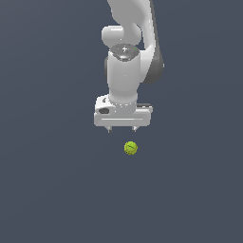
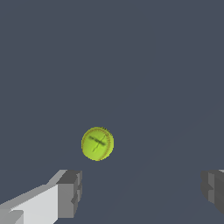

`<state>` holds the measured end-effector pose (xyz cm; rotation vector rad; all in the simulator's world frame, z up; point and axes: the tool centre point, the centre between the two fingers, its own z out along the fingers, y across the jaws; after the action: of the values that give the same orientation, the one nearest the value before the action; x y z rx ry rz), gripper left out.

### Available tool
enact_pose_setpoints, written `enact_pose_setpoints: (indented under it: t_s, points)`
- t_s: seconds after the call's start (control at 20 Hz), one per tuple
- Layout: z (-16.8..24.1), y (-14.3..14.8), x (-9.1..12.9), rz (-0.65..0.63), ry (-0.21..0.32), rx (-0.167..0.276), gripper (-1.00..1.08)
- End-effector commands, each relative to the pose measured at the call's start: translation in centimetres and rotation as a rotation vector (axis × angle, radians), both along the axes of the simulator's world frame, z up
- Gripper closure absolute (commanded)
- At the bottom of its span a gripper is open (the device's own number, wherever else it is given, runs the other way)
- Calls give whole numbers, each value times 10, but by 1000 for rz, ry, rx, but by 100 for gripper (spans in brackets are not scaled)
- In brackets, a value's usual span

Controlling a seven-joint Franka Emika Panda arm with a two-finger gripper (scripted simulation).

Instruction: Pick up the object and move it to a goal position.

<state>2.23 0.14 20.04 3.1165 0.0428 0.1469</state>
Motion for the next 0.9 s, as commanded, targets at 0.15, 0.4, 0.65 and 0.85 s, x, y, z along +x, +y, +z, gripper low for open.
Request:
enact_pose_setpoints:
  t_s: [0.15,0.4,0.65,0.85]
  points:
    - [-2,-2,0,-1,2,-1,-92]
    - [-6,-13,-1,1,9,-5,-92]
    - [-5,-14,-1,5,9,-6,-92]
    - [-11,-11,-1,-10,13,-3,-92]
